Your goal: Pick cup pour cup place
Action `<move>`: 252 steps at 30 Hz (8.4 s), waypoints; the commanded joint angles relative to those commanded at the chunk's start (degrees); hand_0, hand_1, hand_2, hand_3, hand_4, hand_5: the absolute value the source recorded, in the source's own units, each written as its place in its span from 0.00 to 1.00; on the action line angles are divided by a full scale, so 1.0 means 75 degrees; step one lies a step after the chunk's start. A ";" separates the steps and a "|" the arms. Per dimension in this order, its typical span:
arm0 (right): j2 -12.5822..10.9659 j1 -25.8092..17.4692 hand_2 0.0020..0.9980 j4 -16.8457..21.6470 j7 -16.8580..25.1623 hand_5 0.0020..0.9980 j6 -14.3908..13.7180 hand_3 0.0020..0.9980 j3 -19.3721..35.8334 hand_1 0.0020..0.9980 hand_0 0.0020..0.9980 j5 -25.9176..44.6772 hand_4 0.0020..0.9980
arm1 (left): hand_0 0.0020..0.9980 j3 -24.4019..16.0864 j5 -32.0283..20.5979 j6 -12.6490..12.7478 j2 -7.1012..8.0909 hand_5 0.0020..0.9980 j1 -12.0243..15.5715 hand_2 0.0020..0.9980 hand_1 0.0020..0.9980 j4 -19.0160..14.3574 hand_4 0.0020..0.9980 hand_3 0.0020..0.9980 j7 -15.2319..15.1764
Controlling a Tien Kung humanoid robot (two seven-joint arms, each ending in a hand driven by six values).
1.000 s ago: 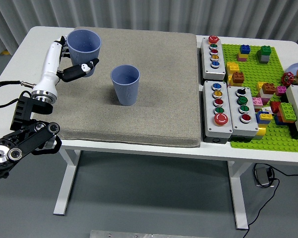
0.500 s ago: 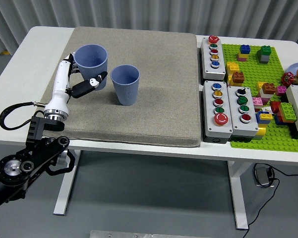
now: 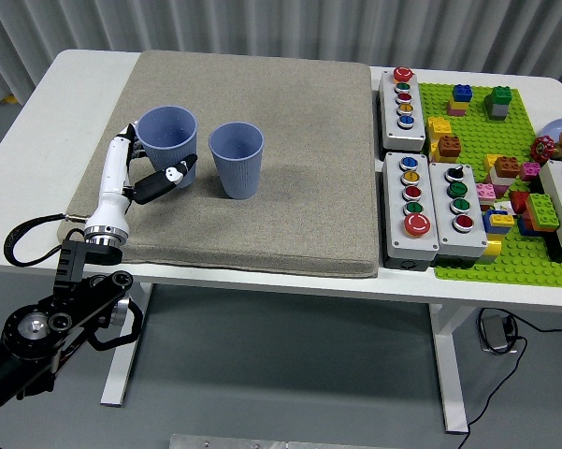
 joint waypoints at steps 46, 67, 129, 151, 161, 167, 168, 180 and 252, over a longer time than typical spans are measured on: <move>0.0036 -0.0081 0.56 0.0003 -0.0028 0.07 -0.0032 0.57 -0.0034 0.60 0.67 -0.0004 0.00 | 0.65 0.0244 -0.0720 0.0000 -0.0167 0.33 -0.0035 0.78 0.70 0.1530 0.88 0.72 -0.1307; 0.0028 -0.0036 0.56 -0.0001 -0.0019 0.07 -0.0038 0.57 -0.0037 0.60 0.67 0.0028 0.00 | 0.70 0.0159 -0.0496 0.0000 -0.0158 0.37 -0.0044 0.84 0.73 0.1529 0.92 0.78 -0.1168; 0.0016 -0.0054 0.56 -0.0009 -0.0001 0.07 -0.0023 0.57 -0.0050 0.60 0.67 0.0092 0.00 | 0.86 -0.0954 0.0585 0.0000 0.0139 0.48 0.0518 1.00 0.91 0.0872 1.00 1.00 -0.0589; -0.0006 -0.0028 0.56 -0.0020 -0.0004 0.07 0.0010 0.57 0.0041 0.60 0.67 -0.0008 0.00 | 0.86 -0.2468 0.1656 -0.0048 0.0393 0.52 0.1211 1.00 0.91 -0.1479 1.00 1.00 -0.0358; 0.0006 -0.0033 0.56 -0.0018 0.0001 0.07 -0.0014 0.57 0.0040 0.60 0.67 -0.0021 0.00 | 0.85 -0.2731 -0.0090 -0.0327 0.0099 0.90 0.1007 1.00 0.88 -0.0874 0.98 1.00 -0.0791; 0.0012 -0.0050 0.56 -0.0017 -0.0003 0.06 -0.0021 0.57 0.0021 0.60 0.67 0.0001 0.00 | 0.84 -0.2873 -0.1511 -0.0806 -0.0108 1.00 0.0983 1.00 0.87 -0.0860 0.87 0.99 -0.1166; 0.0013 -0.0056 0.56 -0.0017 -0.0005 0.06 -0.0019 0.57 0.0018 0.60 0.67 -0.0005 0.00 | 0.84 -0.2932 -0.1746 -0.0929 -0.0161 1.00 0.0990 1.00 0.87 -0.0894 0.87 0.99 -0.1185; 0.0017 -0.0110 0.56 -0.0014 0.0000 0.07 -0.0016 0.57 0.0014 0.60 0.67 -0.0028 0.00 | 0.84 -0.3017 -0.1670 -0.1039 -0.0236 1.00 0.1036 1.00 0.87 -0.0978 0.87 0.99 -0.1053; -0.0083 -0.0356 0.56 0.0016 0.0007 0.08 0.0023 0.57 0.0260 0.60 0.67 -0.0267 0.00 | 0.85 -0.3429 0.0177 -0.0855 -0.0533 1.00 0.1747 1.00 0.87 -0.1880 0.92 0.99 -0.0643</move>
